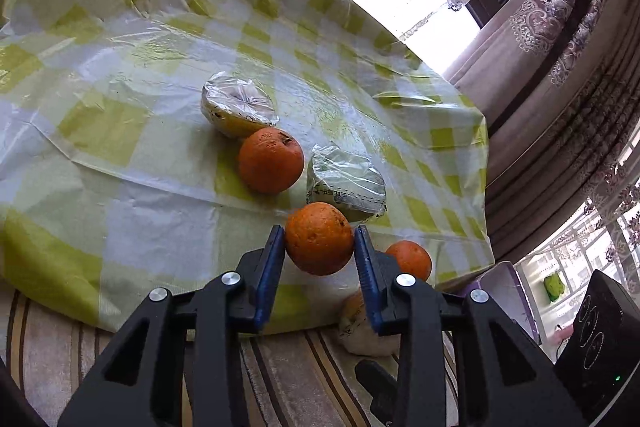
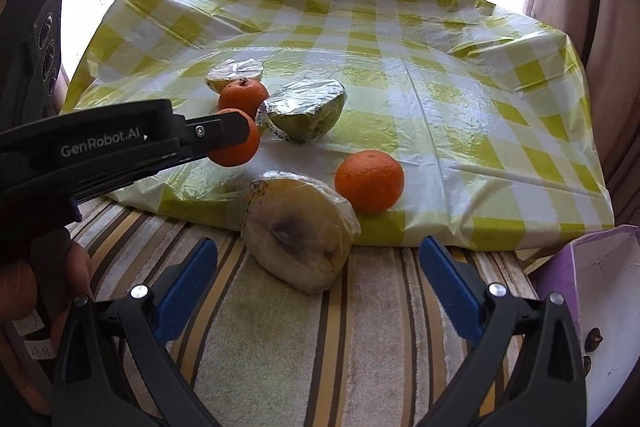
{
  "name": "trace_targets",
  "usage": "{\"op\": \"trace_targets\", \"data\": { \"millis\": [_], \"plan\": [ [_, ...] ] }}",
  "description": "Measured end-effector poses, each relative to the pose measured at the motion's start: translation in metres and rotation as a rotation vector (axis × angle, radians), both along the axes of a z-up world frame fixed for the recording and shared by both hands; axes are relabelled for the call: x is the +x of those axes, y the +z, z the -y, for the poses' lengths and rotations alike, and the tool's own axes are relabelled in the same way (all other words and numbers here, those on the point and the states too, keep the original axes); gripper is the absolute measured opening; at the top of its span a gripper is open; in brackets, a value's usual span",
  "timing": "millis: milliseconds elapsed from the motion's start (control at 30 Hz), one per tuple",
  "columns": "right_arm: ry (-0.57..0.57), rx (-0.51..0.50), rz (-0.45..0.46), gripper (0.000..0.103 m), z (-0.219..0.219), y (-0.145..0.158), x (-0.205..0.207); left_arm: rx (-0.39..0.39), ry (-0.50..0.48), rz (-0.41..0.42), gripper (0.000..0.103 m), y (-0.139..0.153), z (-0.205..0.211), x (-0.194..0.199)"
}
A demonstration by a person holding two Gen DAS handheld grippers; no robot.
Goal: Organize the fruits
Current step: 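Grasp a tangerine with the left tool while the right tool grasps a plastic-wrapped pear half, then lift and carry the tangerine and pear half over the white box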
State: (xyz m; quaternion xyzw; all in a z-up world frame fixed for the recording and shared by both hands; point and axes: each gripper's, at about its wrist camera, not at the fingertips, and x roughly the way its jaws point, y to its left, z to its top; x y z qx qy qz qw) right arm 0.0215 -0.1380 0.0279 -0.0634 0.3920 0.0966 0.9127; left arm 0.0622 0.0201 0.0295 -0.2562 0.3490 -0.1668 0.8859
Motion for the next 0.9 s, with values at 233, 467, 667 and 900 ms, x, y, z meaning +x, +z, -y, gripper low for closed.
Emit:
{"op": "trace_targets", "data": {
  "millis": [233, 467, 667, 900],
  "plan": [
    [-0.052, -0.086, 0.018, 0.1, -0.023, -0.003, 0.006, 0.027, 0.069, 0.029, 0.033, 0.006, -0.013, -0.004],
    [-0.107, -0.113, -0.017, 0.089, -0.036, -0.01, 0.019, 0.029, 0.077, 0.031, 0.033, 0.006, -0.017, -0.004],
    [-0.131, -0.051, -0.053, 0.064, -0.026, -0.014, 0.022, 0.029, 0.077, 0.026, 0.033, 0.004, -0.015, -0.004],
    [-0.087, 0.052, -0.065, 0.063, -0.012, -0.012, 0.016, 0.048, 0.085, 0.041, 0.033, 0.006, -0.011, -0.007]
  ]
}}
